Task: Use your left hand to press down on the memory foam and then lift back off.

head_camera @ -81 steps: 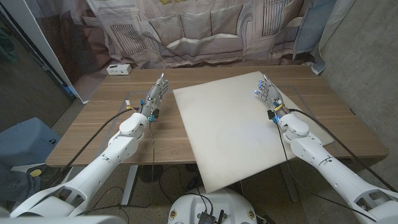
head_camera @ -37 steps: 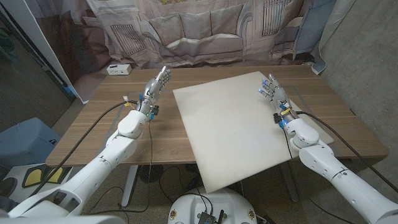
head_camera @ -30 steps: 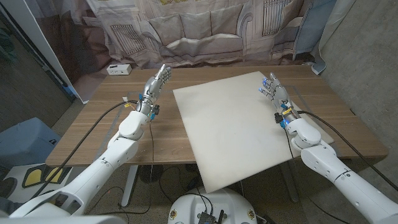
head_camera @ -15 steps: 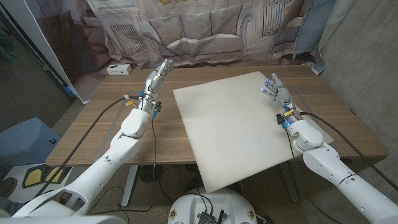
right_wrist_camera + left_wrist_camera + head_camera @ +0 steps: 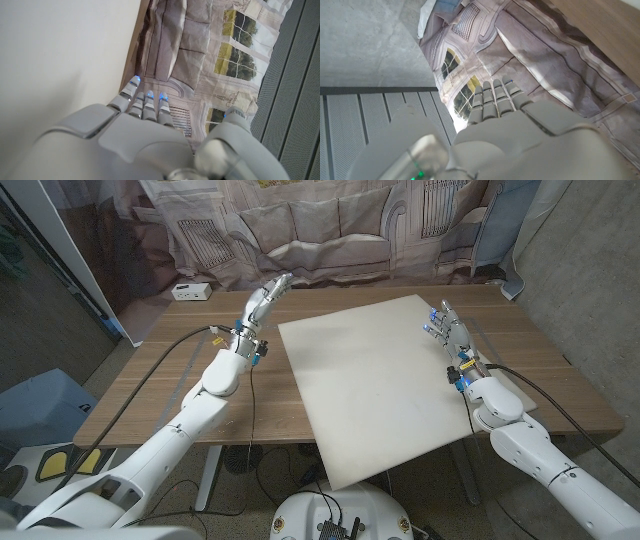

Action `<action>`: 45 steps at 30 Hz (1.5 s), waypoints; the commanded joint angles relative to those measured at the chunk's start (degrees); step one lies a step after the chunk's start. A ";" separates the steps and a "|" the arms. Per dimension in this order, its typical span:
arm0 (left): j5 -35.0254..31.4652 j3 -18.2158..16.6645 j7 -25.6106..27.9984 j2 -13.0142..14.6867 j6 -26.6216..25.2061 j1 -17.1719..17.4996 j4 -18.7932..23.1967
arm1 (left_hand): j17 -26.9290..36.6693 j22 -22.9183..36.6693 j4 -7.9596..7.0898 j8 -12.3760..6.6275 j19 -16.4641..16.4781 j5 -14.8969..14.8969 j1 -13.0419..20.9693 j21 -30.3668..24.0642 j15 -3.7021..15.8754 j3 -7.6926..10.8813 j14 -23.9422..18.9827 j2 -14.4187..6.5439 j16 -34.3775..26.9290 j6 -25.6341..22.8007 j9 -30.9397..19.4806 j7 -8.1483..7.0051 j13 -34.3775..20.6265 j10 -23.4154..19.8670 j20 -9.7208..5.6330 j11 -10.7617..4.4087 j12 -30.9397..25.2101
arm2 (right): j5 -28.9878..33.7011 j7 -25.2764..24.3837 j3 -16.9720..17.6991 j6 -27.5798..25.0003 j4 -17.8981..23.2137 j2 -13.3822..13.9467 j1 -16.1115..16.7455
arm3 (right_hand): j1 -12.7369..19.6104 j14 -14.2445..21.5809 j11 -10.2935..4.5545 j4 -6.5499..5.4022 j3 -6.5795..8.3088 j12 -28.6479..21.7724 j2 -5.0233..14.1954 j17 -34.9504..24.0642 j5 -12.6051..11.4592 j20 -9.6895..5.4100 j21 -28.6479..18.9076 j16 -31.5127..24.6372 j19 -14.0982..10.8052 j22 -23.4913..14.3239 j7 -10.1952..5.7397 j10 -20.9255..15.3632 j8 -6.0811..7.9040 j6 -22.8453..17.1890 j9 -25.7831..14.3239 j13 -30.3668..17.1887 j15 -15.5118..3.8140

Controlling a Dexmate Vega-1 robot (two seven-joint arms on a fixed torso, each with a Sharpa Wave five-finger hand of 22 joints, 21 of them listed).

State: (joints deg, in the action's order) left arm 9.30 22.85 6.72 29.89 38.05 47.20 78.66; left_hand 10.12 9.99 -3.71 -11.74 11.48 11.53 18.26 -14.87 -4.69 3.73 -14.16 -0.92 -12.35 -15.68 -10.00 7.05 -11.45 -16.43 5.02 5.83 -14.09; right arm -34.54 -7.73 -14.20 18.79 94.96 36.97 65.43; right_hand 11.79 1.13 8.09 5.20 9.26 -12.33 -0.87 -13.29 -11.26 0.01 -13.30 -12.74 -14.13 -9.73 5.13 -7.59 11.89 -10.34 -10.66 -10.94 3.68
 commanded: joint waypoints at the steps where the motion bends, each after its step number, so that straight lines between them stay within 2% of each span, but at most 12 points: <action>1: -10.94 1.79 3.52 2.21 -1.63 -1.42 1.32 | 0.20 0.14 0.37 -0.47 0.79 0.31 0.86 -0.07 -0.01 0.30 -0.60 -0.07 -0.22 -0.57 -0.30 -0.10 -0.09 -0.58 0.06 -0.04 -0.36 | 0.69 -1.67 0.99 -0.03 1.73 0.30 2.05 | 0.04 0.45 -0.09 0.22 -0.03 -0.34 0.41 -0.15 -0.08 -0.25 0.27 -0.12 -0.68 -0.13 0.18 -0.40 -0.20 -0.19 -0.12 -0.19 -0.01; 5: -12.25 2.56 3.16 3.00 -1.67 -1.92 1.47 | 0.20 0.14 0.43 -0.44 0.84 0.32 0.93 0.02 0.10 0.30 -0.68 -0.10 -0.15 -0.70 -0.30 -0.08 -0.08 -0.74 0.06 -0.05 -0.37 | 1.12 -2.58 1.42 -0.34 2.77 0.60 3.02 | 0.19 0.50 -0.02 0.31 0.02 -0.37 0.50 -0.08 -0.09 -0.72 0.28 -0.08 -0.95 -0.12 0.25 -0.63 -0.18 -0.34 -0.11 -0.19 -0.15; 21: -16.85 4.26 1.60 6.66 -3.54 -2.84 4.38 | 0.20 0.14 0.63 -0.14 0.71 0.34 1.17 0.44 -0.02 0.33 -0.68 -0.20 0.18 -0.63 -0.32 -0.18 -0.05 -0.65 0.13 -0.09 -0.13 | 2.22 -3.75 2.09 -0.18 4.00 0.47 4.38 | 0.38 0.50 -0.14 0.43 0.06 -0.17 0.73 0.03 -0.08 -0.56 0.60 0.02 -0.82 -0.11 0.11 -0.51 -0.28 -0.33 -0.11 -0.20 -0.05; 32: -23.25 4.11 3.73 8.95 -3.82 -3.26 7.00 | 0.21 0.17 0.74 -0.07 1.03 0.35 1.31 0.53 0.08 0.36 -0.83 -0.31 0.29 -0.84 -0.33 -0.55 -0.04 -0.80 -0.15 -0.11 -0.06 | 2.62 -3.70 1.62 -0.48 4.23 0.17 4.25 | 0.39 0.41 -0.14 0.48 0.03 -0.09 0.81 0.08 -0.05 -0.41 0.83 0.11 -0.68 -0.11 0.05 -0.53 -0.34 -0.32 -0.10 -0.20 -0.02; 45: -33.55 5.20 8.97 10.37 -5.17 -4.37 8.04 | 0.21 0.19 0.91 0.04 0.85 0.36 1.58 0.89 0.37 0.47 -0.89 -0.54 0.50 -1.03 -0.35 -1.04 -0.03 -1.02 -0.12 -0.45 0.03 | 2.93 -4.66 2.53 -0.14 5.30 0.43 6.21 | 0.39 0.42 -0.12 0.53 -0.03 -0.02 0.83 0.13 -0.02 -0.28 0.99 0.16 -0.65 -0.12 -0.01 -0.59 -0.37 -0.39 -0.10 -0.21 0.06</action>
State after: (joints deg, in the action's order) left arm -16.43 27.19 11.90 38.97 33.63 43.80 85.69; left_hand 10.13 9.99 -3.00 -11.74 12.07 11.53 19.33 -14.19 -4.40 3.97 -14.44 -1.36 -11.97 -16.38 -10.29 6.34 -11.47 -17.03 5.03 5.60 -14.09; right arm -31.98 -11.71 -12.36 18.22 99.59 37.32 70.35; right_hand 12.08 1.43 8.08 5.44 9.03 -12.34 -0.58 -13.04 -11.26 -0.41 -12.41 -12.73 -14.55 -9.73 5.12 -7.58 11.65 -10.33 -10.67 -11.07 3.37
